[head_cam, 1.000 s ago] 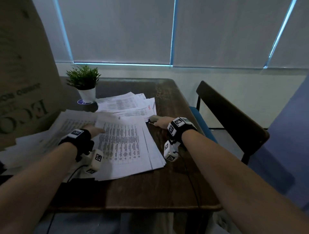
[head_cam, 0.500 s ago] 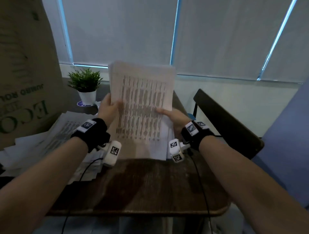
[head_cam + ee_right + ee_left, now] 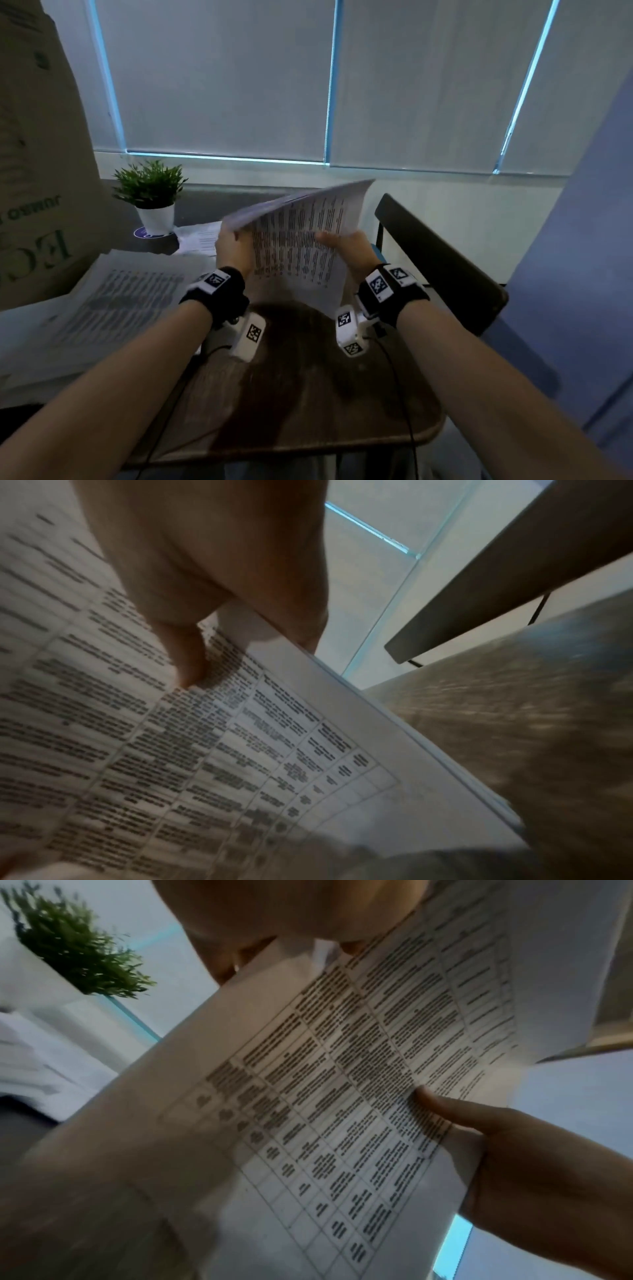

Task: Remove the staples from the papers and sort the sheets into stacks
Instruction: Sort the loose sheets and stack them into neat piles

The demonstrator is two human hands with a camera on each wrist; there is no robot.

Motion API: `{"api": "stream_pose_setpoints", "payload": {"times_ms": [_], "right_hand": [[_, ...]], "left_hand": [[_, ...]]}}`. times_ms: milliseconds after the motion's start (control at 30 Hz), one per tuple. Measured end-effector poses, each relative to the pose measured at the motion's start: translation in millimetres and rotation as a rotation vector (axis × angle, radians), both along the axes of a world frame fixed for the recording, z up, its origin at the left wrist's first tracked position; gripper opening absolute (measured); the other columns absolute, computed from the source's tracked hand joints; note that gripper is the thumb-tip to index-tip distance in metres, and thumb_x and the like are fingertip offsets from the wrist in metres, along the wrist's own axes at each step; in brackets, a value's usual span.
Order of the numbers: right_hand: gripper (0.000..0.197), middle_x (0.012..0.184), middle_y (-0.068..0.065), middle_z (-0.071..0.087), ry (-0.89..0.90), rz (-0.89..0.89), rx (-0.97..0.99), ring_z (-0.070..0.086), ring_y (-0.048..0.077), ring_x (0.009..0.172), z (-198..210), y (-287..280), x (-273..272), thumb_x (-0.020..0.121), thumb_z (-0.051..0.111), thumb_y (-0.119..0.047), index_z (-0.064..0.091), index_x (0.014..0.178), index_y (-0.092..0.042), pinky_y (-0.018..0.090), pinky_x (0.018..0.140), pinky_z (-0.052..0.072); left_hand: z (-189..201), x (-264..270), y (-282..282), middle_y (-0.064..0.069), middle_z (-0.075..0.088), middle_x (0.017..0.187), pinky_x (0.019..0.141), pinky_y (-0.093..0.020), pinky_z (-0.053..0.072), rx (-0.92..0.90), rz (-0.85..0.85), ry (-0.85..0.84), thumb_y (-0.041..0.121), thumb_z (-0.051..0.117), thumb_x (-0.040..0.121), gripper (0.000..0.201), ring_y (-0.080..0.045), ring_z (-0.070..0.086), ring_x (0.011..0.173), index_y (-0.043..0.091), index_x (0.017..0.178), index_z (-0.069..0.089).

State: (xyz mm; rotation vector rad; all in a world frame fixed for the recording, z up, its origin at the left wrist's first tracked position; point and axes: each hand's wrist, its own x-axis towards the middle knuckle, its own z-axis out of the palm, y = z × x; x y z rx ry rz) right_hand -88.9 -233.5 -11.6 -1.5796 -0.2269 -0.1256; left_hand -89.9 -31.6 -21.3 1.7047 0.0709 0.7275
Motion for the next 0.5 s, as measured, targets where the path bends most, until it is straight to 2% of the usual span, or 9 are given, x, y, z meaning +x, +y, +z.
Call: {"api": "stream_pose_setpoints", "payload": {"times_ms": [67, 100, 167, 233, 300, 333, 400, 467, 500], "right_hand": [[0.027, 0.104, 0.012, 0.072, -0.055, -0.005, 0.128, 0.072, 0.025, 0.095, 17.6, 2.3, -3.1, 0.087, 0.070, -0.006, 0.065, 0.113, -0.001, 0.034, 0.076, 0.059], [0.026, 0.104, 0.012, 0.072, -0.082, 0.003, 0.170, 0.073, 0.021, 0.090, 25.9, 1.3, -3.2, 0.088, 0.069, -0.007, 0.065, 0.114, -0.003, 0.032, 0.073, 0.059], [0.032, 0.107, 0.010, 0.073, -0.086, -0.022, 0.151, 0.072, 0.020, 0.093, 32.1, -2.9, 1.0, 0.088, 0.071, -0.014, 0.065, 0.118, -0.006, 0.035, 0.080, 0.059], [0.038, 0.111, 0.008, 0.072, -0.017, -0.035, 0.028, 0.070, 0.024, 0.101, 15.8, -7.8, 7.1, 0.085, 0.074, -0.018, 0.065, 0.121, -0.007, 0.041, 0.091, 0.056], [0.033, 0.114, 0.011, 0.070, 0.124, -0.006, -0.177, 0.066, 0.027, 0.109, -14.1, -9.6, 10.8, 0.086, 0.071, -0.010, 0.065, 0.118, -0.003, 0.047, 0.098, 0.052], [0.031, 0.116, 0.014, 0.069, 0.197, 0.012, -0.271, 0.065, 0.030, 0.112, -27.1, -9.2, 7.5, 0.087, 0.068, -0.006, 0.065, 0.118, 0.001, 0.047, 0.100, 0.051], [0.034, 0.120, 0.019, 0.066, 0.286, 0.032, -0.304, 0.063, 0.033, 0.113, -46.4, -12.3, 3.1, 0.088, 0.067, -0.003, 0.062, 0.121, 0.006, 0.046, 0.100, 0.050], [0.038, 0.119, 0.017, 0.066, 0.349, -0.002, -0.160, 0.063, 0.033, 0.111, -55.2, -20.0, -1.5, 0.087, 0.070, -0.007, 0.059, 0.122, 0.006, 0.045, 0.101, 0.050], [0.038, 0.116, 0.016, 0.067, 0.372, -0.008, -0.044, 0.064, 0.032, 0.109, -59.6, -24.9, -1.9, 0.087, 0.071, -0.009, 0.059, 0.121, 0.005, 0.045, 0.101, 0.050]], "left_hand": [[14.2, 1.1, -1.9, -0.010, 0.057, 0.082, 0.068, -0.030, 0.042, -0.005, -0.011, -0.146, 0.014, 0.043, 0.096, 0.016, -0.021, 0.053, 0.074, 0.007, 0.098, 0.057], [21.6, 1.5, -1.1, -0.006, 0.056, 0.080, 0.066, -0.029, 0.043, -0.033, -0.041, -0.223, 0.017, 0.043, 0.094, 0.013, -0.017, 0.052, 0.072, 0.012, 0.096, 0.056], [27.7, 7.8, 2.9, -0.002, 0.058, 0.085, 0.068, -0.026, 0.046, -0.126, -0.087, -0.273, 0.025, 0.046, 0.091, 0.006, -0.014, 0.055, 0.077, 0.021, 0.092, 0.051], [17.0, 8.3, 2.5, -0.001, 0.057, 0.086, 0.069, -0.027, 0.047, -0.180, -0.153, -0.159, 0.022, 0.046, 0.088, 0.004, -0.013, 0.055, 0.077, 0.020, 0.088, 0.050], [-5.8, 6.6, -1.1, -0.003, 0.060, 0.087, 0.074, -0.031, 0.048, -0.164, -0.253, 0.080, 0.020, 0.046, 0.089, 0.009, -0.016, 0.056, 0.079, 0.018, 0.084, 0.054], [-16.5, 4.0, -3.9, -0.006, 0.063, 0.091, 0.077, -0.035, 0.049, -0.185, -0.295, 0.177, 0.020, 0.046, 0.092, 0.012, -0.019, 0.060, 0.083, 0.017, 0.086, 0.057], [-28.5, 3.2, -5.5, -0.008, 0.066, 0.096, 0.076, -0.037, 0.052, -0.282, -0.274, 0.191, 0.018, 0.047, 0.094, 0.015, -0.022, 0.063, 0.086, 0.014, 0.100, 0.060], [-28.4, 8.9, -4.1, -0.005, 0.063, 0.095, 0.073, -0.032, 0.050, -0.404, -0.161, 0.103, 0.014, 0.045, 0.096, 0.023, -0.022, 0.061, 0.085, 0.010, 0.115, 0.056], [-28.7, 12.6, -2.9, -0.004, 0.062, 0.099, 0.076, -0.032, 0.048, -0.475, -0.130, 0.080, 0.015, 0.044, 0.098, 0.026, -0.022, 0.060, 0.089, 0.010, 0.122, 0.053]]}}
